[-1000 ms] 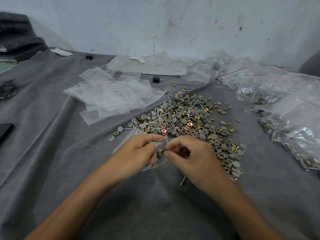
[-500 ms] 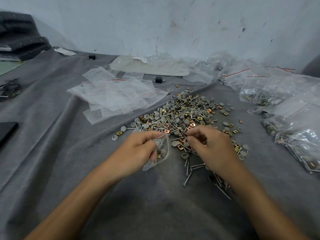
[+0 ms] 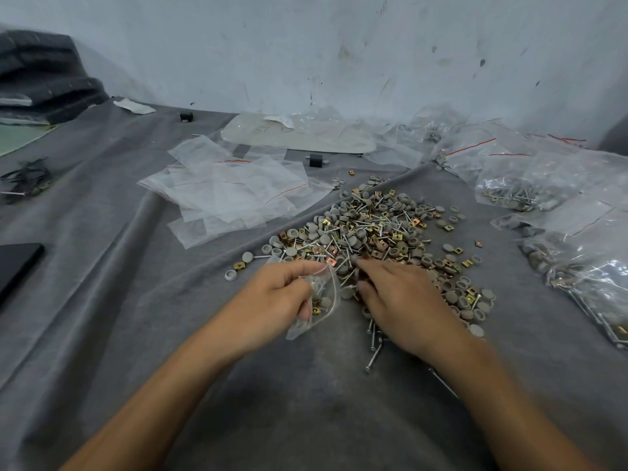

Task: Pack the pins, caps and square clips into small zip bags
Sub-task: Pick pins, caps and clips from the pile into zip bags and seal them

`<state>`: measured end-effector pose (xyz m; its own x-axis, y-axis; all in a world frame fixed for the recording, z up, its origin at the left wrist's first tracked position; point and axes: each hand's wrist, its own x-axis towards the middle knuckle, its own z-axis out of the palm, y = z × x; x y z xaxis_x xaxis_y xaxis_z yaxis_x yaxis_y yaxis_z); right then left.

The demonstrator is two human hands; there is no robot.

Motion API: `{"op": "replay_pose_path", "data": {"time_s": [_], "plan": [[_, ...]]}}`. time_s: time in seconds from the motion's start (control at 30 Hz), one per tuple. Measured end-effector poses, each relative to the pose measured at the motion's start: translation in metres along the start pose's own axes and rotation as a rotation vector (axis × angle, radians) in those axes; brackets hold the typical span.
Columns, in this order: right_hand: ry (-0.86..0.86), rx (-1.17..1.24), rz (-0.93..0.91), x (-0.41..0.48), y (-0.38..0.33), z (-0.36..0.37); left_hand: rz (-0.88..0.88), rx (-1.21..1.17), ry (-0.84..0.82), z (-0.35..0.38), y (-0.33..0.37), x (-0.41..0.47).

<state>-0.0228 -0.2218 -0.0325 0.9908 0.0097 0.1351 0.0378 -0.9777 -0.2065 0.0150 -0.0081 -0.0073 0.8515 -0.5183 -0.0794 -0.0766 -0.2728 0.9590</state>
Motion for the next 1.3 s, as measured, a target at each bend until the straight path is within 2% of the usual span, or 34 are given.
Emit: {"op": "replay_pose_path", "data": {"time_s": [0.2,0.37,0.5,0.77,0.93,1.03,1.17,1.3], "plan": [[0.023,0.201,-0.142,-0.03,-0.025,-0.004,0.017,-0.02,0.053,-0.006,-0.006,0.003],[-0.035,0.315,-0.139,-0.033,-0.024,-0.01,0.024,-0.05,0.057,-0.009,-0.01,0.004],[-0.02,0.37,-0.061,-0.03,-0.014,-0.015,0.03,-0.029,0.049,-0.01,-0.01,0.005],[0.082,0.392,0.026,-0.028,-0.001,-0.018,0.012,-0.004,0.05,-0.008,-0.005,0.002],[0.291,0.603,-0.022,-0.03,-0.017,-0.017,-0.003,0.012,0.012,-0.001,-0.002,0.002],[0.278,0.728,-0.04,-0.031,-0.031,-0.011,-0.003,0.042,0.004,0.001,-0.001,0.002],[0.279,0.722,-0.106,-0.032,-0.044,-0.002,0.0,0.049,0.003,0.002,-0.001,0.001],[0.288,0.82,-0.078,-0.03,-0.044,-0.005,0.003,0.022,0.009,0.001,0.0,0.001]]}}
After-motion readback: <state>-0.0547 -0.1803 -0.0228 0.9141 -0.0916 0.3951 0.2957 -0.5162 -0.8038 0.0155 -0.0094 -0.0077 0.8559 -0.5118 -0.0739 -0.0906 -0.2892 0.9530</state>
